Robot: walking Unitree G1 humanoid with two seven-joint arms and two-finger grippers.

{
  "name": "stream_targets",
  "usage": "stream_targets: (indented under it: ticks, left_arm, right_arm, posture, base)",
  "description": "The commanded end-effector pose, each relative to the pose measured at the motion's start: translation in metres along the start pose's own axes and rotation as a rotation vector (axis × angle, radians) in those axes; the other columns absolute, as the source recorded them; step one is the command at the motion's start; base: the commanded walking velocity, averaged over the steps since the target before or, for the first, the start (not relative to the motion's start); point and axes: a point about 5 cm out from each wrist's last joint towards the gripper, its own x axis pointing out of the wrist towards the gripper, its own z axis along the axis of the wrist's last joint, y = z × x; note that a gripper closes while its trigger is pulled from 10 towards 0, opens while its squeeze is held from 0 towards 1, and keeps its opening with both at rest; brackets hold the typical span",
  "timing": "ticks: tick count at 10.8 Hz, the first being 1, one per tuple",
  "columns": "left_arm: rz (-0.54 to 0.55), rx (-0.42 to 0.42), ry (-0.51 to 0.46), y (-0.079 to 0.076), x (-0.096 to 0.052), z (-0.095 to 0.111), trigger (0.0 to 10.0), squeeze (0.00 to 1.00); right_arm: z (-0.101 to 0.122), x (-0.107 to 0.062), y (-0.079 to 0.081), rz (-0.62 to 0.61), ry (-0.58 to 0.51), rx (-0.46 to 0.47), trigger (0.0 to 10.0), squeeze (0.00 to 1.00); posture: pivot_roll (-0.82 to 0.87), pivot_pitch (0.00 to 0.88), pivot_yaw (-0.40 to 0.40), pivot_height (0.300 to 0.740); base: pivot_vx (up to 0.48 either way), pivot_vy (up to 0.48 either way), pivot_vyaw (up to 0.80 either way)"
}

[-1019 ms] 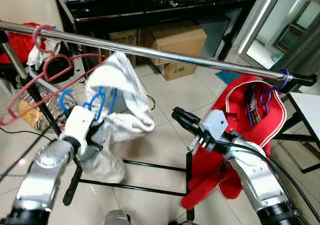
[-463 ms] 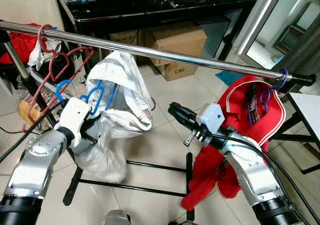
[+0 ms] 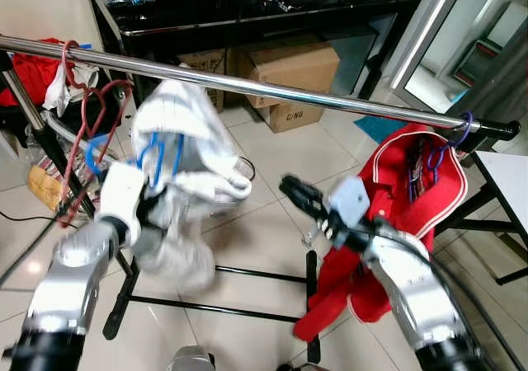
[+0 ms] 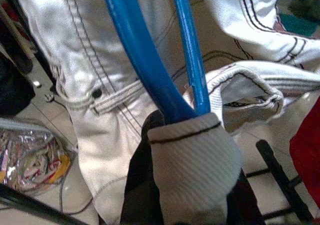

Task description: Hang hanger

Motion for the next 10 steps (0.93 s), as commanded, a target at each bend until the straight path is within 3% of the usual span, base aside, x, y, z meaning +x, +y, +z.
stream_targets:
  ticks: [1, 3, 6, 10]
  left_arm:
    - [-0.016, 0.026, -0.111, 0.003, -0.002, 0.028, 10.0, 0.0]
    - [-0.025, 0.052, -0.113, 0.027, -0.004, 0.042, 10.0, 0.0]
    - [-0.095, 0.122, -0.092, 0.035, -0.002, 0.053, 10.0, 0.0]
    - [-0.156, 0.117, -0.066, 0.05, 0.008, 0.062, 10.0, 0.0]
  right_arm:
    - [0.005, 0.001, 0.002, 0.004, -0.017, -0.021, 10.0, 0.0]
    - [0.007, 0.006, 0.0, 0.008, -0.028, -0.026, 10.0, 0.0]
    - [0.015, 0.012, -0.003, 0.023, -0.047, -0.038, 10.0, 0.0]
    - [0.023, 0.021, -0.006, 0.04, -0.073, -0.052, 10.0, 0.0]
  posture:
    - [0.29, 0.044, -0.093, 0.74]
    - [0.3, 0.041, -0.093, 0.74]
    - [0.3, 0.032, -0.089, 0.74]
    - [0.3, 0.031, -0.089, 0.74]
  base:
    - [0.0, 0.0, 0.0]
    - [0.0, 0.0, 0.0]
    - [0.0, 0.0, 0.0]
    - [0.0, 0.0, 0.0]
